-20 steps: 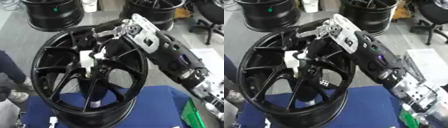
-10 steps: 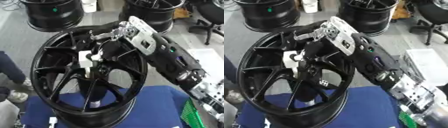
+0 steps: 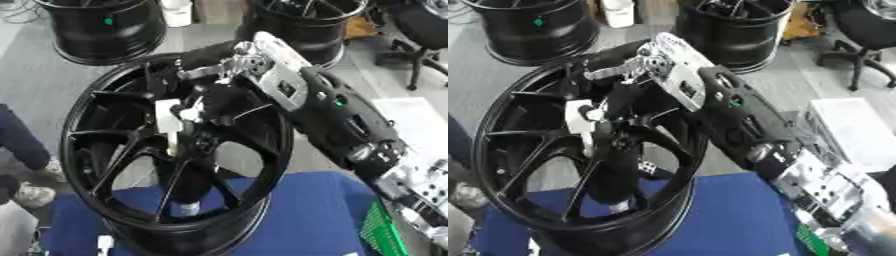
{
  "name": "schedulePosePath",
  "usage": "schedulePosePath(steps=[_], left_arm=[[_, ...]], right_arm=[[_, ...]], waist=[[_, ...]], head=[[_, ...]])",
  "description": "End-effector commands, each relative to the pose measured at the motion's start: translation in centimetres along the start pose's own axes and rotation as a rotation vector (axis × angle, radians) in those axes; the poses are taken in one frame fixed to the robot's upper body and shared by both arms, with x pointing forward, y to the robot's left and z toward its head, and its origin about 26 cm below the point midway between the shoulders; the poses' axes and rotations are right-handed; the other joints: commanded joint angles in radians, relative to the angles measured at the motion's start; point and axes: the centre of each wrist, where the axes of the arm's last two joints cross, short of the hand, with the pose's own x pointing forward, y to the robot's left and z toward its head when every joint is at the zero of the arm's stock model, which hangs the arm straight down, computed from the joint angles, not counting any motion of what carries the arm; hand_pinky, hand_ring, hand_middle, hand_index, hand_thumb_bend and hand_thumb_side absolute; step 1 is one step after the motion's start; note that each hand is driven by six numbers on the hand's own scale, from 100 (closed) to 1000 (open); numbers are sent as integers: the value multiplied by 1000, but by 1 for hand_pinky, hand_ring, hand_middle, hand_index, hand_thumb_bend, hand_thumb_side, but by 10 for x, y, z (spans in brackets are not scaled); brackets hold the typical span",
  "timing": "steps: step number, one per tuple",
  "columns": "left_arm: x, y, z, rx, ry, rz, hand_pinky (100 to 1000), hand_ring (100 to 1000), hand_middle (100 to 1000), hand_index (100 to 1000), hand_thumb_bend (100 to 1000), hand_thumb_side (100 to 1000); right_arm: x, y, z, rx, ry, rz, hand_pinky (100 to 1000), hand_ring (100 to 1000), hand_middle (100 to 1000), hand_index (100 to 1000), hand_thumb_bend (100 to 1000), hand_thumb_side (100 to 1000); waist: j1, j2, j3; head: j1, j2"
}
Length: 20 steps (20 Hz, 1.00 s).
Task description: Pull the pin out of the wheel hub.
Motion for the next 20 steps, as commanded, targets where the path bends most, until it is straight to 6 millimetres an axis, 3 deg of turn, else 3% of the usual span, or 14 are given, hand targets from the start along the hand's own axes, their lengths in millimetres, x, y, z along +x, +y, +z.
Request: schedulePosePath(steps=[1,10,13,20], left_arm=[[8,5,-2,-3,-17,-29,680,605,598,680,556,627],[9,6,-2,-1,-17,-31,680,605,598,680,556,627],[9,6,-2,-1,-16,-31,680,605,598,680,556,627],[9,5,-2,-3,-17,-30,680,604,598,680,557,627]], right_arm=[[-4,-9,9,85,-43,78,850,830,826,961,100,969],[9,-17,10,63,-82,85,850,832,830,965,100,989],[11,-14,7,74,-84,92,852,833,831,965,100,955],[12,-7,-1,105,-68,124,850,831,822,962,100,707]], waist=[[3,-10,0],[2,-11,0],[1,-12,0],[2,-11,3]], head=[[-3,-2],[-6,-2],[-7,-2],[-11,-2]])
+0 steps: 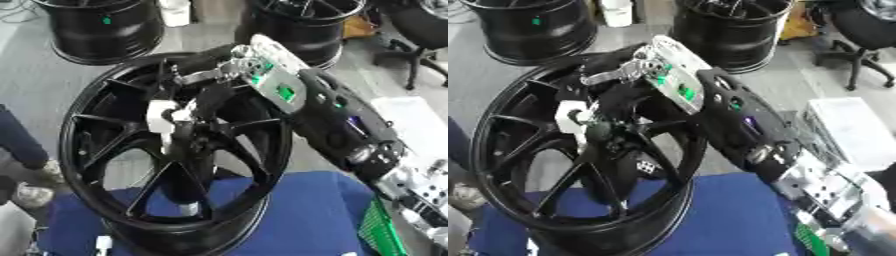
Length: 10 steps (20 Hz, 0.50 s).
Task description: Pull the pin out of the wheel hub.
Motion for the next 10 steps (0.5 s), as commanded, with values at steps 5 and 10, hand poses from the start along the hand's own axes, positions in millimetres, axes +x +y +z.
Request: schedulePosePath(steps=[5,10], left_arm=[[9,5,-2,-5,-17,-29,680,604,598,680,557,627],[9,5,-3,-8,-17,-28,681,604,598,680,557,627]], right_arm=[[-1,-6,6,81,-36,102,835,807,770,941,100,605],[2,-8,6,73,-39,102,818,776,710,918,100,562]], waist=[[4,-10,5],[3,-10,9]], head=[[-6,-2],[-11,-2]])
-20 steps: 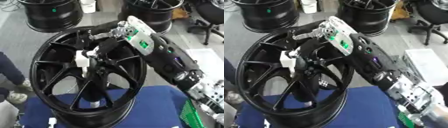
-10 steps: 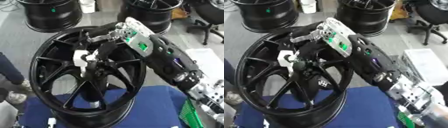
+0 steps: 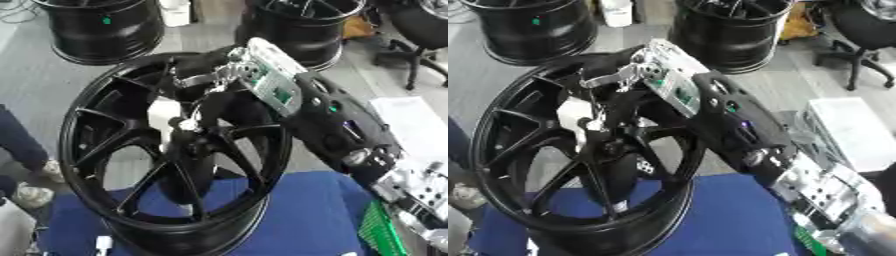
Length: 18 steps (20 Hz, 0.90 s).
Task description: Pull the pin out of the wheel hub.
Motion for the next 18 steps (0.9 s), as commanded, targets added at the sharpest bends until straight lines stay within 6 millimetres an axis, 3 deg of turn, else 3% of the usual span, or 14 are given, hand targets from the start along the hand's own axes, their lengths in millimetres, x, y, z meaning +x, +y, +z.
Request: schedulePosePath(steps=[1,7,11,15,18], left_arm=[[9,5,-3,-8,-17,-28,681,604,598,680,557,627],[9,5,-3,-10,-18,-28,681,604,598,680,557,628],[9,4,-3,-11,-18,-27,681,604,598,680,557,628],[10,4,-4,-12,-18,-25,681,604,598,680,558,628],[10,3,-5,-13,-19,-24,681,604,598,680,558,628]], right_arm=[[3,-11,5,75,-53,97,809,760,676,907,100,552],[4,-11,4,73,-60,96,776,687,539,835,100,460],[5,-17,8,45,-74,97,763,651,475,601,100,300],[7,-25,14,-3,-84,100,759,632,442,475,100,287],[7,-33,20,-46,-87,98,755,619,420,445,100,280]], waist=[[4,-10,3],[3,-9,5],[3,-9,6],[3,-10,9],[2,-11,12]], head=[[-4,-2],[-8,-2],[-9,-2],[-14,-2],[-16,-2]])
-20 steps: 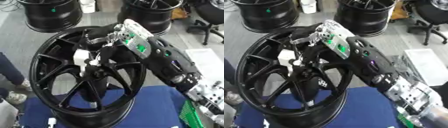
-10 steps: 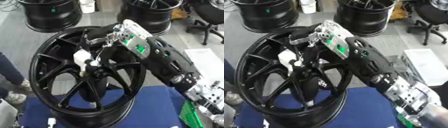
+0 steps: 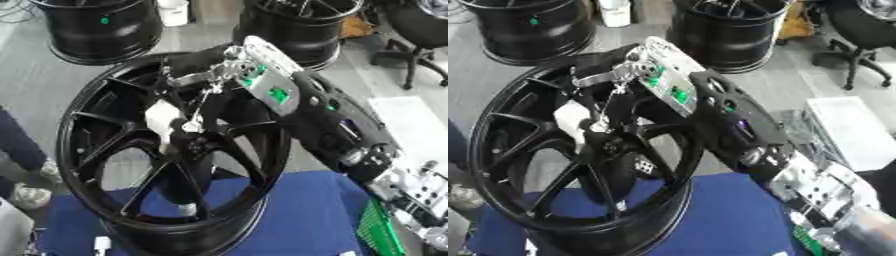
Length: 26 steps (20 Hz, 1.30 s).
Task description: Pull the pin out of the wheel hub.
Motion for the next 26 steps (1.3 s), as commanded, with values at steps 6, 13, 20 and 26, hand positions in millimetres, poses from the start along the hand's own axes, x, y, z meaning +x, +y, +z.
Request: schedulePosePath(steps=[6,13,20,26], left_arm=[[10,2,-6,-17,-20,-23,682,604,598,680,559,628],[11,4,-5,-13,-11,-32,682,604,598,680,559,629],[12,10,-2,17,-8,-43,682,604,598,680,559,629],[14,11,-3,45,-25,-34,683,604,598,680,558,629]], right_arm=[[1,-38,24,-15,-38,103,760,617,409,432,100,285],[-2,-71,69,-79,2,129,766,615,404,427,100,280],[-16,-74,198,-302,251,74,768,599,387,419,100,239],[-44,37,339,-593,832,-153,742,561,350,403,100,198]], waist=[[-1,-13,11],[-15,-20,5],[-28,-21,-24],[-22,0,-41]], head=[[-11,-2],[-8,-2],[24,-2],[35,-2]])
